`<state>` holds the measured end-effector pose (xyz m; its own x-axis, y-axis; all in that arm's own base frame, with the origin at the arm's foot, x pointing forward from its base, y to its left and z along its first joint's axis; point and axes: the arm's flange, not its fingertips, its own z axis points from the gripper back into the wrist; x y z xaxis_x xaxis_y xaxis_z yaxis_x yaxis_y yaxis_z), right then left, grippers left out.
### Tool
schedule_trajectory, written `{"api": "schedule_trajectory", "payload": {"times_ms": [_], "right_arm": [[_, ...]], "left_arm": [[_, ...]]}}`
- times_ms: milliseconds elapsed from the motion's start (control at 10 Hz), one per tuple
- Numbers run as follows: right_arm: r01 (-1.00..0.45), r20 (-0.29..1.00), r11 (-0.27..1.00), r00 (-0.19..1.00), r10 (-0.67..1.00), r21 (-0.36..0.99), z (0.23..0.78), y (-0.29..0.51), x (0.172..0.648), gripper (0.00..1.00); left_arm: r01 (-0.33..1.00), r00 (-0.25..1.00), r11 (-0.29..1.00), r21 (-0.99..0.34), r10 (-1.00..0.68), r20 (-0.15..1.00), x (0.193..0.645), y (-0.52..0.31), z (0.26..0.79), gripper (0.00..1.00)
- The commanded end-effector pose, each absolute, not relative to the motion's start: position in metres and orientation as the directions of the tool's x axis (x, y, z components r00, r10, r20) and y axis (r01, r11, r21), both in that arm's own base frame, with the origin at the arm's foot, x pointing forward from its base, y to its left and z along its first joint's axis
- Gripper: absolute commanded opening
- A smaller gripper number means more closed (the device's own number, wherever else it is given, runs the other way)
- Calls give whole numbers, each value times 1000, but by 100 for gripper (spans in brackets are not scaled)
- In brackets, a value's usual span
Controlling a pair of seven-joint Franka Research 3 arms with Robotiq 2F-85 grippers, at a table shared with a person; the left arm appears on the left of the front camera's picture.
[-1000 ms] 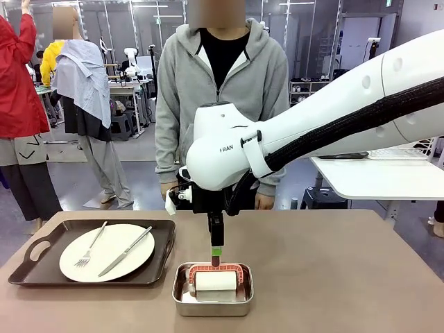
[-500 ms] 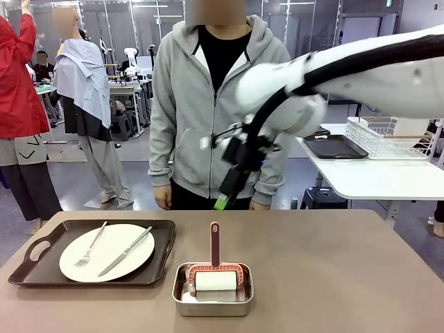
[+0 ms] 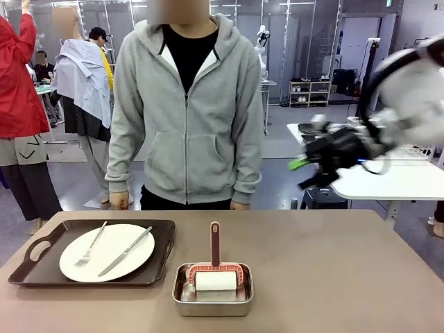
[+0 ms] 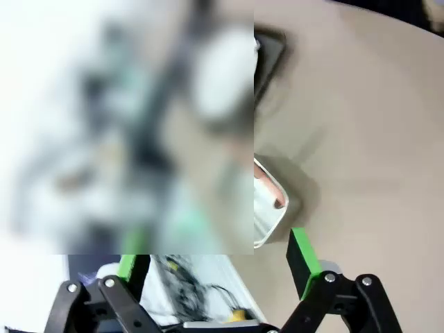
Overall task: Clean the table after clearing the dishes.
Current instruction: When the right (or left) Handle tray is removed, use the right hand (or left hand) to clean the right (or left) side of the table with the Lint Roller.
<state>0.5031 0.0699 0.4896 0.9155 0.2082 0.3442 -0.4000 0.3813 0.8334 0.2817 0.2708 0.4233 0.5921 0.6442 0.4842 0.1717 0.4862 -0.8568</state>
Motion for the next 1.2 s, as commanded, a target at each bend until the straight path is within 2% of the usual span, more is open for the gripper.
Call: {"api": "schedule_trajectory", "payload": {"times_ms": [0, 100, 200, 300, 500, 700, 800, 1100], "right_arm": [[-300, 348, 300, 930, -122, 906, 477, -10, 471, 100], [-264, 334, 303, 919, -208, 916, 472, -48, 463, 100], [-301, 371, 269, 890, -265, 915, 469, -89, 448, 100], [-297, 386, 294, 868, -313, 908, 464, -120, 434, 100], [-209, 340, 313, 819, -462, 927, 444, -178, 401, 100], [-141, 289, 268, 690, -664, 953, 410, -217, 365, 100], [-127, 293, 280, 649, -702, 952, 404, -218, 362, 100], [-96, 253, 268, 716, -651, 959, 403, -236, 362, 100]], "left_arm": [[187, 583, 476, -859, 650, 487, 281, 275, 426, 100], [187, 583, 476, -859, 650, 487, 281, 275, 426, 100], [187, 583, 476, -859, 650, 487, 281, 275, 426, 100], [187, 583, 476, -859, 650, 487, 281, 275, 426, 100], [187, 583, 476, -859, 650, 487, 281, 275, 426, 100], [187, 583, 476, -859, 650, 487, 281, 275, 426, 100], [187, 583, 476, -859, 650, 487, 281, 275, 426, 100], [187, 583, 476, -859, 650, 487, 281, 275, 426, 100]]}}
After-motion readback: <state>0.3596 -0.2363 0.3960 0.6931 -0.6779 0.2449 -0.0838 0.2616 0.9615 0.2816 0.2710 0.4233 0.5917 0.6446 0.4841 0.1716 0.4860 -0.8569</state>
